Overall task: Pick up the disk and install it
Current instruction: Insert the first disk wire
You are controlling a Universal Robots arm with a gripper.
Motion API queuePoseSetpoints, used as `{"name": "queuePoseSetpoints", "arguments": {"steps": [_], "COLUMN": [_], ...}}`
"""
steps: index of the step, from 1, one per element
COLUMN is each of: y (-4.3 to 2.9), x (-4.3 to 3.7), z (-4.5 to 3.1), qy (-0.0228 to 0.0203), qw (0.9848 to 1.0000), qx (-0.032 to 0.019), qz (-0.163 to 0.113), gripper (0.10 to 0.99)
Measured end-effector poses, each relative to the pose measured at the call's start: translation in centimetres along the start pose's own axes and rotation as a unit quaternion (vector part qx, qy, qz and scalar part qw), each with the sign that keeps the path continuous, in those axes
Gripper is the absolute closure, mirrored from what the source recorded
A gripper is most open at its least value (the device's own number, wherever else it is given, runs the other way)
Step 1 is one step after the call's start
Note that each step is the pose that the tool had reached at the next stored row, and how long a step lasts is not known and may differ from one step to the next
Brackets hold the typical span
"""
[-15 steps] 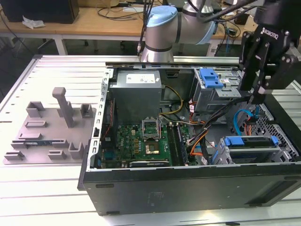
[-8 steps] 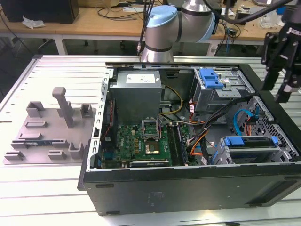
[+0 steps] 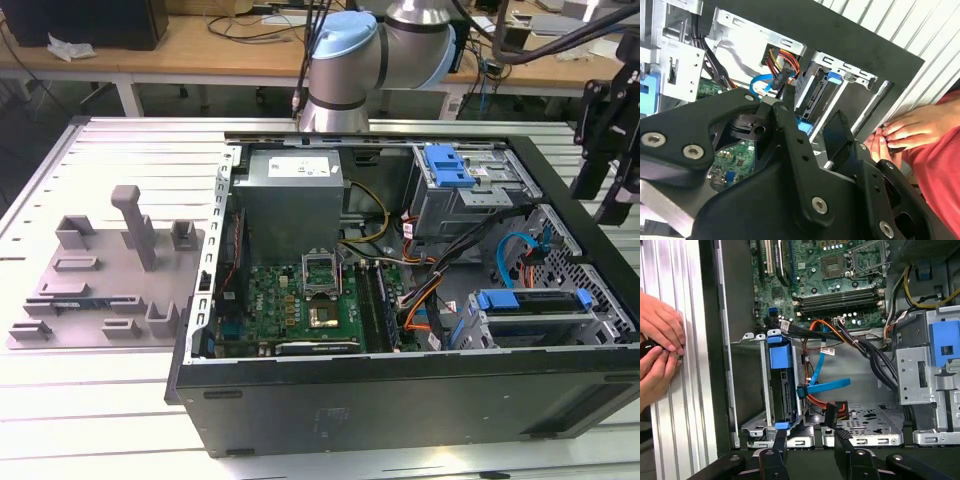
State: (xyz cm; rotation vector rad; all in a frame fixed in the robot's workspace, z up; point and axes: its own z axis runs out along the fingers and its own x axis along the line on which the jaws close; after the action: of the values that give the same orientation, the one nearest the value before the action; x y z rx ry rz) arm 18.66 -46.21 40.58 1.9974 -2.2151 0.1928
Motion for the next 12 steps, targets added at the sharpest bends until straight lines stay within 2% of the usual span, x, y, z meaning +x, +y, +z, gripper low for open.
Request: {"name": "queuePoseSetpoints", "arguments": {"steps": [2,4,5,6,9,12], "y": [0.04,0.16,0.22,0.25,0.25,0.25], "x": [-0.51,-1.69,-2.38,-2.65,-2.8,-2.86], "z": [0.16,0.41,0.56,0.65,0.95,1.27], "qy": [0.0012,0.0039,0.0068,0.0093,0.0133,0.0148], "qw": [1.0,1.0,1.0,1.0,0.9999,0.9992], "qx": [0.0001,0.0003,0.0006,0.0009,-0.0009,-0.0061], "qz": [0.0,0.0,0.0,0.001,0.011,0.036], "gripper": [0.584,0.584,0.584,0.584,0.584,0.584]}}
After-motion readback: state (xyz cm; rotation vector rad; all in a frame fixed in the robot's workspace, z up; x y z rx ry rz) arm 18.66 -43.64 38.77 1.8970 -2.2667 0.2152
